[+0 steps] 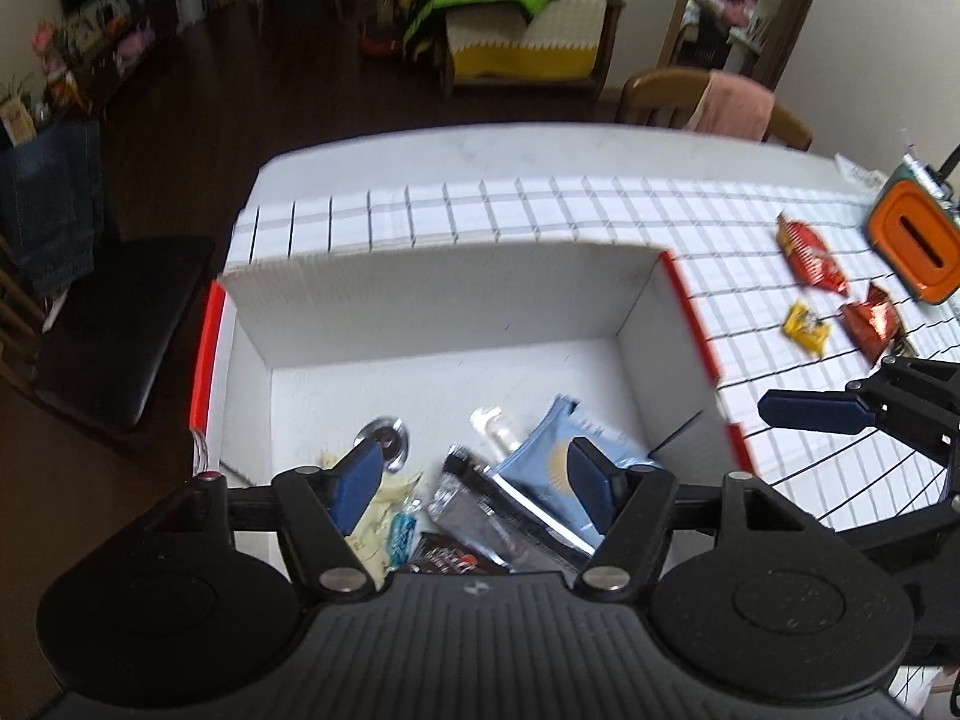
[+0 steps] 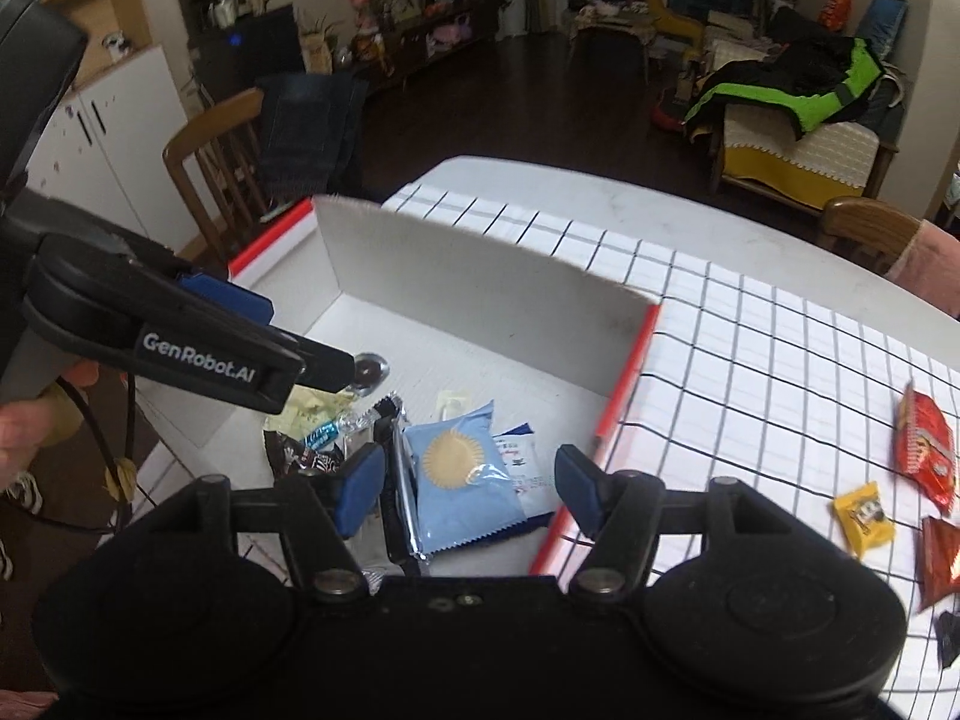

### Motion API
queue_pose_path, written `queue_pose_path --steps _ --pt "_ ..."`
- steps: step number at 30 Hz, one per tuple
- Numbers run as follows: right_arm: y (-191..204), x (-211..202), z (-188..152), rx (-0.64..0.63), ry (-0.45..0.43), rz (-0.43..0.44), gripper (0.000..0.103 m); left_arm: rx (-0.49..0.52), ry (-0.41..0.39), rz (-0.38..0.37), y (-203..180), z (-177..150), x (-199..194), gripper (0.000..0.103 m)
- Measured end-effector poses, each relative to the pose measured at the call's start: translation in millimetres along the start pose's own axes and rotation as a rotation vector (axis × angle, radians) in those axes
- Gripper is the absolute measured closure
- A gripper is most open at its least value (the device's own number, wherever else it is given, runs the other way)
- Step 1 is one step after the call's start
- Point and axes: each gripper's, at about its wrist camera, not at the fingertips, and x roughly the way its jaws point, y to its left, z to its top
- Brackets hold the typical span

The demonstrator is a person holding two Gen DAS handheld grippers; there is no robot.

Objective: Organize snacks
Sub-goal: 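Withdraw both tools from the box toward the yellow candy and black candy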

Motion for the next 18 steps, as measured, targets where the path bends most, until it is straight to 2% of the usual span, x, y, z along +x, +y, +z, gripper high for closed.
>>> queue_pose_path --steps 3,10,12,18 --pt "-9.5 -18.1 -4.4 0.027 -0.034 0.004 0.030 0.027 -0.050 -0.002 -14.2 -1.7 -13.3 0.034" --pt "-35.1 -58.9 -22.1 0.070 -0.101 -0.002 0.023 0.073 -0.136 -0.031 -54.0 -6.7 -37.8 0.027" --pt "-44.0 -69.4 -28.8 0.084 -0.119 -0.006 0.019 0.087 -0.152 -0.046 -67.0 -8.0 -41.9 0.023" --pt "-75.7 -93.4 -49.8 0.129 -0.147 -0.027 0.014 0.124 -0.167 -0.089 -109.0 -11.1 -44.4 0.021"
